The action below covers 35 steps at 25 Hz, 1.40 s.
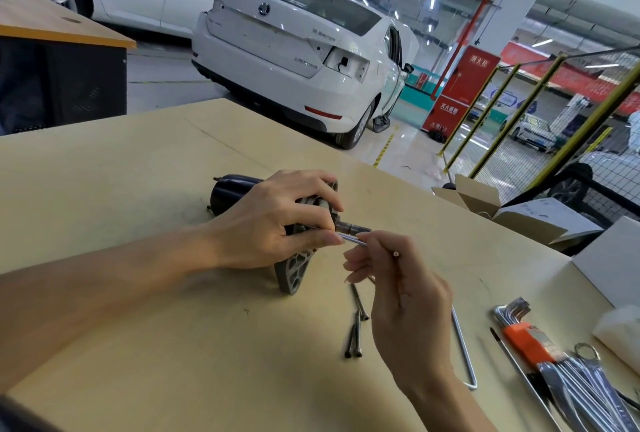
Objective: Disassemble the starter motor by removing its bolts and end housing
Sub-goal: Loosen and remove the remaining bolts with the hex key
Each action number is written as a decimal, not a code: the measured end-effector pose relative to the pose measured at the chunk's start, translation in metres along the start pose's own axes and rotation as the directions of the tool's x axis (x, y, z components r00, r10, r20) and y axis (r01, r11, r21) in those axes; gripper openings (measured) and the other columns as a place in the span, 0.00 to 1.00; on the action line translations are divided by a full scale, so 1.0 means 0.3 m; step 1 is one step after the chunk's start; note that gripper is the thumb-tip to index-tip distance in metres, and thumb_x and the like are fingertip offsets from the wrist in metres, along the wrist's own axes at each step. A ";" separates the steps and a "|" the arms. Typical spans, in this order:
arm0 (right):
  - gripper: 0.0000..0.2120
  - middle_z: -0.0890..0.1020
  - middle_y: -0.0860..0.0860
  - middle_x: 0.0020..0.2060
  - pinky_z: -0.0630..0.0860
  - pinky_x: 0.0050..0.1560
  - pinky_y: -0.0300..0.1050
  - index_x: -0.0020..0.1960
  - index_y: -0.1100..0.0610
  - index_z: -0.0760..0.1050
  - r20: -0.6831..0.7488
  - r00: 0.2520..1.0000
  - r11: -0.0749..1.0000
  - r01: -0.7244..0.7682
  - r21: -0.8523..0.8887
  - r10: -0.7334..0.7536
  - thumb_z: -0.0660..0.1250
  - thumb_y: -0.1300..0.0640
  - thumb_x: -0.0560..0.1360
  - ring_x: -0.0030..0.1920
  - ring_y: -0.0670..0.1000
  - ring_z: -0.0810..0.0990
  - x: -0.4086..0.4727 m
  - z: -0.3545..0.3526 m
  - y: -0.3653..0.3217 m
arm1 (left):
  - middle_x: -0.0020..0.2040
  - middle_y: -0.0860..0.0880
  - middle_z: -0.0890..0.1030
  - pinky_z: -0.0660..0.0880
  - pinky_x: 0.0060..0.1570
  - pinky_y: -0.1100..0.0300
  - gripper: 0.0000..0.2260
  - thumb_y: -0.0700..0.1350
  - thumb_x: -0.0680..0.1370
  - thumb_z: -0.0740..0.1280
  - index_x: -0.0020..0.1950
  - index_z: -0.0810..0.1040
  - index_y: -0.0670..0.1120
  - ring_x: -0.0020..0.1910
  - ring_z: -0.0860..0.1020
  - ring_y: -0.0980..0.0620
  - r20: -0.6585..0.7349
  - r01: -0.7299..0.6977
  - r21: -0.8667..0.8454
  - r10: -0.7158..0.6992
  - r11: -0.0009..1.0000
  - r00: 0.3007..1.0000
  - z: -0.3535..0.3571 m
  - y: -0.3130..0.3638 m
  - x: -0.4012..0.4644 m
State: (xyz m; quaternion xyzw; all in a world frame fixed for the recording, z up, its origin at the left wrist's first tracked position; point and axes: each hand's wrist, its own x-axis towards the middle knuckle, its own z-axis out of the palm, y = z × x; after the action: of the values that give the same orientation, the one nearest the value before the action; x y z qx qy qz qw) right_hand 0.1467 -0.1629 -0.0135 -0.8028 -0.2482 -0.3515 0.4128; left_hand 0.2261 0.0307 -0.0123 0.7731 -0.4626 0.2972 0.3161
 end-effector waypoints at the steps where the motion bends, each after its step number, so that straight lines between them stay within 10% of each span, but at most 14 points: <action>1: 0.08 0.82 0.42 0.41 0.79 0.39 0.45 0.53 0.48 0.74 0.003 0.998 0.996 0.056 -0.063 -0.056 0.59 0.59 0.82 0.39 0.45 0.82 0.001 -0.003 0.007 | 0.57 0.47 0.82 0.70 0.65 0.44 0.10 0.50 0.78 0.67 0.45 0.84 0.46 0.70 0.72 0.46 0.004 -0.002 -0.002 0.002 1.000 1.000 -0.001 -0.002 -0.002; 4: 0.08 0.81 0.44 0.40 0.78 0.36 0.48 0.54 0.46 0.74 0.067 0.994 0.988 0.093 -0.125 -0.085 0.57 0.48 0.83 0.37 0.46 0.81 0.012 -0.023 0.002 | 0.57 0.47 0.81 0.70 0.65 0.44 0.11 0.51 0.79 0.66 0.45 0.84 0.46 0.70 0.71 0.46 0.017 -0.015 0.012 0.014 1.000 1.000 -0.007 -0.009 -0.008; 8: 0.23 0.77 0.54 0.28 0.72 0.29 0.46 0.43 0.50 0.76 0.203 0.942 0.943 -0.299 0.149 0.267 0.52 0.34 0.78 0.27 0.50 0.76 0.028 -0.047 -0.043 | 0.56 0.47 0.82 0.70 0.64 0.45 0.11 0.50 0.79 0.66 0.44 0.83 0.45 0.69 0.73 0.46 -0.006 -0.011 0.018 0.011 1.000 1.000 -0.005 -0.004 -0.002; 17: 0.13 0.73 0.52 0.23 0.66 0.25 0.40 0.36 0.56 0.73 0.264 0.883 0.841 -0.457 0.291 0.388 0.52 0.58 0.73 0.24 0.51 0.71 0.014 -0.028 -0.052 | 0.55 0.47 0.81 0.69 0.65 0.48 0.12 0.50 0.79 0.66 0.43 0.83 0.44 0.69 0.73 0.45 -0.024 -0.029 0.038 0.030 0.999 0.999 0.003 -0.018 -0.010; 27: 0.17 0.81 0.49 0.36 0.72 0.30 0.43 0.43 0.51 0.78 0.234 0.903 0.924 -0.379 0.047 0.359 0.54 0.65 0.78 0.29 0.50 0.78 0.020 -0.030 -0.010 | 0.53 0.46 0.82 0.72 0.64 0.45 0.11 0.50 0.77 0.69 0.42 0.84 0.43 0.68 0.74 0.45 -0.072 -0.049 0.020 0.050 0.999 0.996 0.007 -0.018 -0.010; 35: 0.14 0.82 0.55 0.35 0.73 0.29 0.43 0.41 0.57 0.81 0.400 0.823 0.820 -0.519 0.241 0.404 0.57 0.62 0.68 0.31 0.52 0.79 0.075 -0.111 -0.034 | 0.52 0.46 0.82 0.73 0.62 0.43 0.12 0.49 0.79 0.66 0.42 0.83 0.42 0.67 0.75 0.44 -0.082 -0.052 0.024 0.054 0.998 0.995 0.006 -0.019 -0.011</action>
State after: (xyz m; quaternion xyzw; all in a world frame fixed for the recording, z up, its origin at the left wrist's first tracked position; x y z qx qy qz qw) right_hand 0.1420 -0.1828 0.0226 -0.8028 -0.1655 -0.0510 0.5705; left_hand 0.2303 0.0331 -0.0170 0.7511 -0.4661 0.3422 0.3186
